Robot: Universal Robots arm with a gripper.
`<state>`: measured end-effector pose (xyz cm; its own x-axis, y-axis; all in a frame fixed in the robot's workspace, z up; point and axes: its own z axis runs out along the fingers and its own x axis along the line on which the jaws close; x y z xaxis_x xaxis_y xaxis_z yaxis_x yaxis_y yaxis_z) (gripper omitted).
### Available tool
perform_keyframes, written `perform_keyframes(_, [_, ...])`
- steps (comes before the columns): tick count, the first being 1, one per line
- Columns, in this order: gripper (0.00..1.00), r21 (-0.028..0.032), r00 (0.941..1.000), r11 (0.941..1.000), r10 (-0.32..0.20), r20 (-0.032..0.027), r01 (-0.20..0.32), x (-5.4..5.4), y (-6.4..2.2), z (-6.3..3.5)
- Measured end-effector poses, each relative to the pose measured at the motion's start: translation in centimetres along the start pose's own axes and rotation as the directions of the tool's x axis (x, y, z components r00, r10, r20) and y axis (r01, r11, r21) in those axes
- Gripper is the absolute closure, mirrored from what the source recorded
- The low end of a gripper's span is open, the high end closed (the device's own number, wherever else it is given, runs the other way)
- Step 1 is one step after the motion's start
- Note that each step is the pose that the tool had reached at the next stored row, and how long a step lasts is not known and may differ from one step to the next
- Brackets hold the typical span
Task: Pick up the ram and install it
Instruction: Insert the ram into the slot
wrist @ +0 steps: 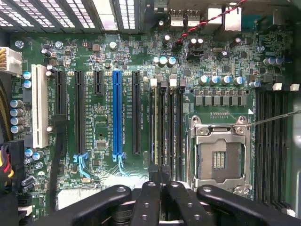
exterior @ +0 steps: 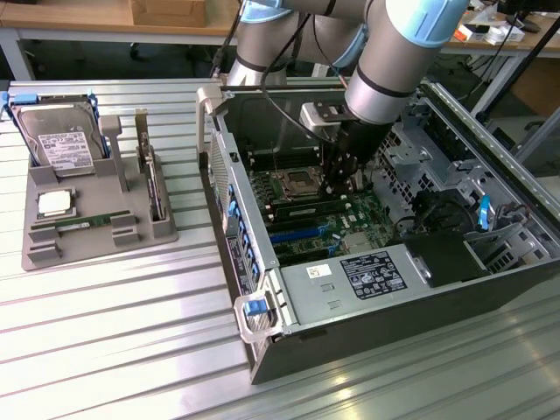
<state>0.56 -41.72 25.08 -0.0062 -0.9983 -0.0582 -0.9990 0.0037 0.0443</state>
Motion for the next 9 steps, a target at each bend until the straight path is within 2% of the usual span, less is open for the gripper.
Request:
perform_keyframes(1, [0.89,-0.0035,1.0,1.0,0.0,0.0,0.0,0.0,-0.78,-0.03])
perform_keyframes(3, [0.89,-0.0129,1.0,0.9999,0.001,0.0001,-0.001,0.0,-2.95,-0.11])
perform_keyframes(5, [0.89,-0.02,1.0,0.9998,0.001,-0.0001,-0.001,0.0,-4.54,-0.18])
perform_keyframes(7, [0.89,-0.0318,1.0,0.9995,0.002,0.0,-0.002,0.0,-7.07,-0.29])
perform_keyframes(9, [0.89,-0.0354,1.0,0.9994,0.002,0.0,-0.002,0.0,-8.62,-0.37])
